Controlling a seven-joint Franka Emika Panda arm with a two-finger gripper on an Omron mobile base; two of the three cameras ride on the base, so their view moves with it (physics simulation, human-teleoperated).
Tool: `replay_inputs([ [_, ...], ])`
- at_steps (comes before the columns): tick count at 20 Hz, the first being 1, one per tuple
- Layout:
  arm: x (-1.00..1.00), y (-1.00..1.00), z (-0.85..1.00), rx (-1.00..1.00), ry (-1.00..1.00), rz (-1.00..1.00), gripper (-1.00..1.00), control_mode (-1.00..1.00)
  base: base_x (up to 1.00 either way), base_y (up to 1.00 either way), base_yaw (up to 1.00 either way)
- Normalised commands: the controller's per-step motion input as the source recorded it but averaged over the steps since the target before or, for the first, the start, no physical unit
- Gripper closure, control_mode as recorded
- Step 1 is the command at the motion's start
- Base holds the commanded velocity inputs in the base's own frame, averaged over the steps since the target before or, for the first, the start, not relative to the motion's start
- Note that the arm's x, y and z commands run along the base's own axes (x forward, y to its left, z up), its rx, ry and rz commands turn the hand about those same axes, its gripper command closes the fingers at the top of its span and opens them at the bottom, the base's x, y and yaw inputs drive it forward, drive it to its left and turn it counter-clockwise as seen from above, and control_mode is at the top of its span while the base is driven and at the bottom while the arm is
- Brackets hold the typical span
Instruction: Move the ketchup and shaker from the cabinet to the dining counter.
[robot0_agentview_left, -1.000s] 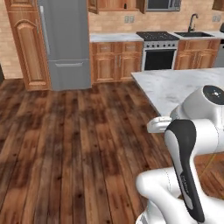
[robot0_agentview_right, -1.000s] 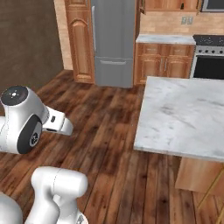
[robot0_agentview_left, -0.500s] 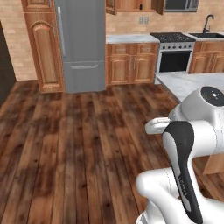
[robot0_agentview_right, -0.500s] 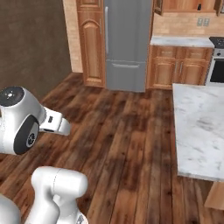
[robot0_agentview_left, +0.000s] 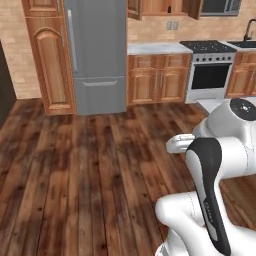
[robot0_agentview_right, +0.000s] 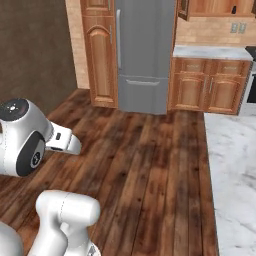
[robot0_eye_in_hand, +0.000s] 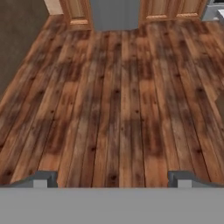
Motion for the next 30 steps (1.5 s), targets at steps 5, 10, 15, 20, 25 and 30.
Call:
replay_inputs([
  [5,0.00,0.00,0.00,0.00,0.00,0.00,-1.00,1.00,0.94,0.18,0.00],
  [10,0.00,0.00,0.00,0.00,0.00,0.00,-1.00,1.00,0.94,0.12,0.00],
  [15,0.00,0.00,0.00,0.00,0.00,0.00,-1.00,1.00,0.94,0.07,0.00],
  [20,0.00,0.00,0.00,0.00,0.00,0.00,-1.00,1.00,0.94,0.07,-0.04],
  [25,0.00,0.00,0.00,0.00,0.00,0.00,-1.00,1.00,0.75,0.12,-0.29],
  [30,0.00,0.00,0.00,0.00,0.00,0.00,-1.00,1.00,0.46,0.16,-0.60],
])
